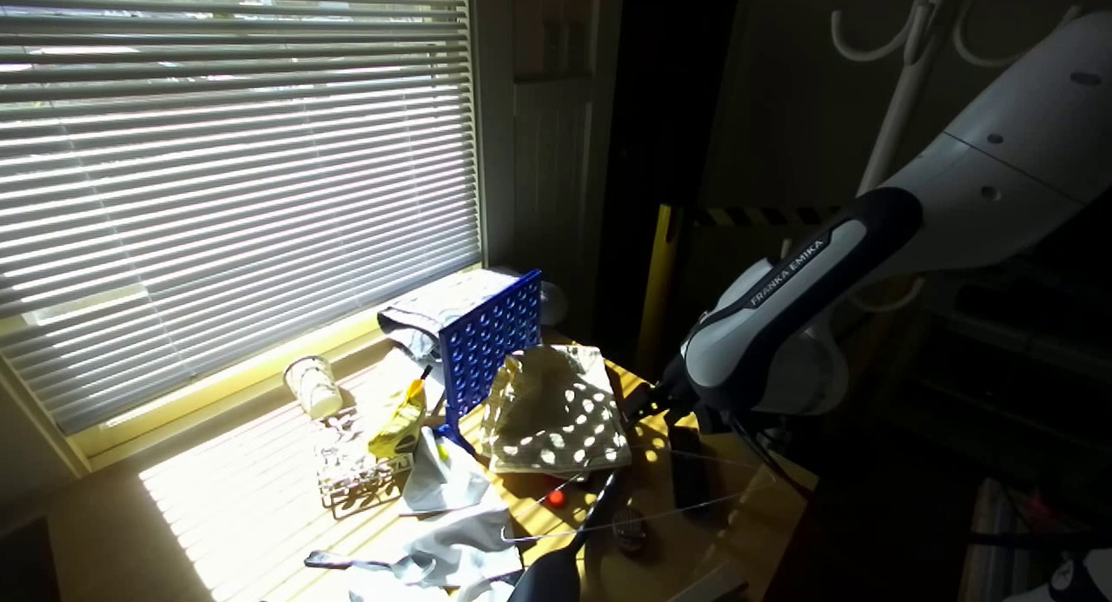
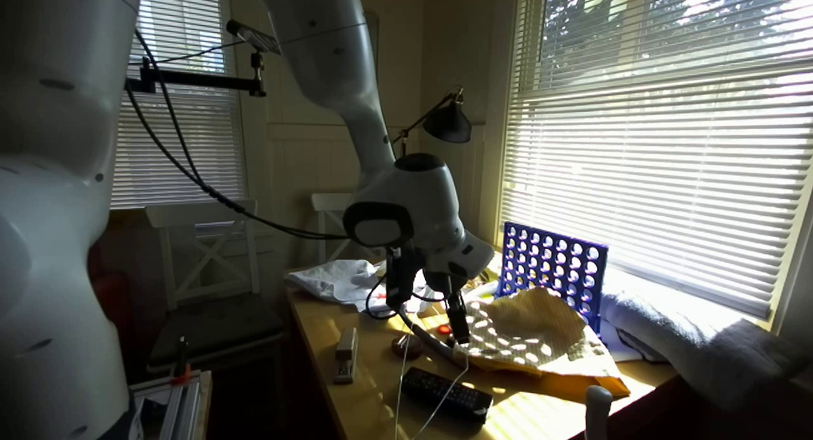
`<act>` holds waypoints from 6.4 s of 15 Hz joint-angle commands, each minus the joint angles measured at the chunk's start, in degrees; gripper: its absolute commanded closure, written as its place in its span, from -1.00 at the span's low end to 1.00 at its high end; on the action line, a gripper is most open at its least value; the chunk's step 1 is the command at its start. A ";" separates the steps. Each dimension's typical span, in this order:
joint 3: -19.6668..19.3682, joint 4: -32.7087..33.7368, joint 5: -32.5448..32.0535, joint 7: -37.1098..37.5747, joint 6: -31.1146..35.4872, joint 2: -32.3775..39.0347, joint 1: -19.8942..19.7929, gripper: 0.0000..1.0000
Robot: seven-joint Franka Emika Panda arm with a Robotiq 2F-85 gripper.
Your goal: Put the hanger on the white stand
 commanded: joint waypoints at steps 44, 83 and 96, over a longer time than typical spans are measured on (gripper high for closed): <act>14.11 2.68 -6.07 -16.10 3.94 11.58 -20.13 0.33; 17.89 1.35 -4.49 -16.66 -3.08 6.67 -22.30 0.99; 25.11 -4.30 -1.74 -16.84 -1.44 -9.77 -30.45 0.99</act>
